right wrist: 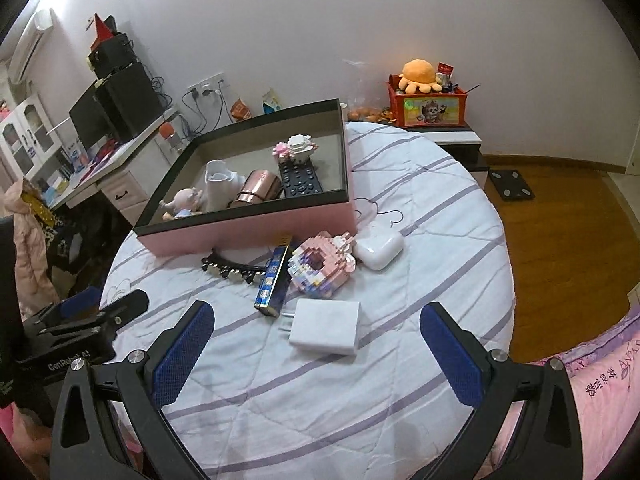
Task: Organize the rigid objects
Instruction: 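Move the left gripper to the white charger and grasp it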
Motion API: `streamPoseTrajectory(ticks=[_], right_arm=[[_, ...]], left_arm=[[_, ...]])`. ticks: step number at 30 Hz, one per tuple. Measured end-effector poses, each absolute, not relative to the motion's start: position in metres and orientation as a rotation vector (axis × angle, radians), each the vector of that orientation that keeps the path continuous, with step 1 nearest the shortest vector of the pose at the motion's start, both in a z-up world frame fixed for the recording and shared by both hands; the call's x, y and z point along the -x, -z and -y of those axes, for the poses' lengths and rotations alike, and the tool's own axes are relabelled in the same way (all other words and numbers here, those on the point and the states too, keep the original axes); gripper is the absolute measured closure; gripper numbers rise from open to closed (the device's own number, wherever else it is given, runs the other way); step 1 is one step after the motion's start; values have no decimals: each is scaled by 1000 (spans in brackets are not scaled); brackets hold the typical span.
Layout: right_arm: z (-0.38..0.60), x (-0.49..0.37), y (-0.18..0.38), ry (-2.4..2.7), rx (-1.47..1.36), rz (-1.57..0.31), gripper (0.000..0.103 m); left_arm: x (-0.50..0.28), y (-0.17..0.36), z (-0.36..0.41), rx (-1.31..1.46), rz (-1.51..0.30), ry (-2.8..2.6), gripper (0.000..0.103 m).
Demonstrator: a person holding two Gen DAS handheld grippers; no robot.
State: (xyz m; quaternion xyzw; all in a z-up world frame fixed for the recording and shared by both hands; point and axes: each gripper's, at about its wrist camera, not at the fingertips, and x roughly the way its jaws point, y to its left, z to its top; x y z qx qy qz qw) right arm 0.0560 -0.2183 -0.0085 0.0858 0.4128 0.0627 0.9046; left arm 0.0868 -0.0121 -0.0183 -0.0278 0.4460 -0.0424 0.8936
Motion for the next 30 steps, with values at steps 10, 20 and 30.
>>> streamPoseTrajectory(ticks=[10, 20, 30], right_arm=[[255, -36, 7, -38, -195, -834, 0], [307, -40, 12, -40, -234, -836, 0], [313, -56, 25, -101, -239, -859, 0]], left_arm=[[-80, 36, 88, -1, -964, 211, 0], [-90, 58, 153, -21, -1028, 220, 0], [-110, 77, 168, 32, -1049, 189, 1]])
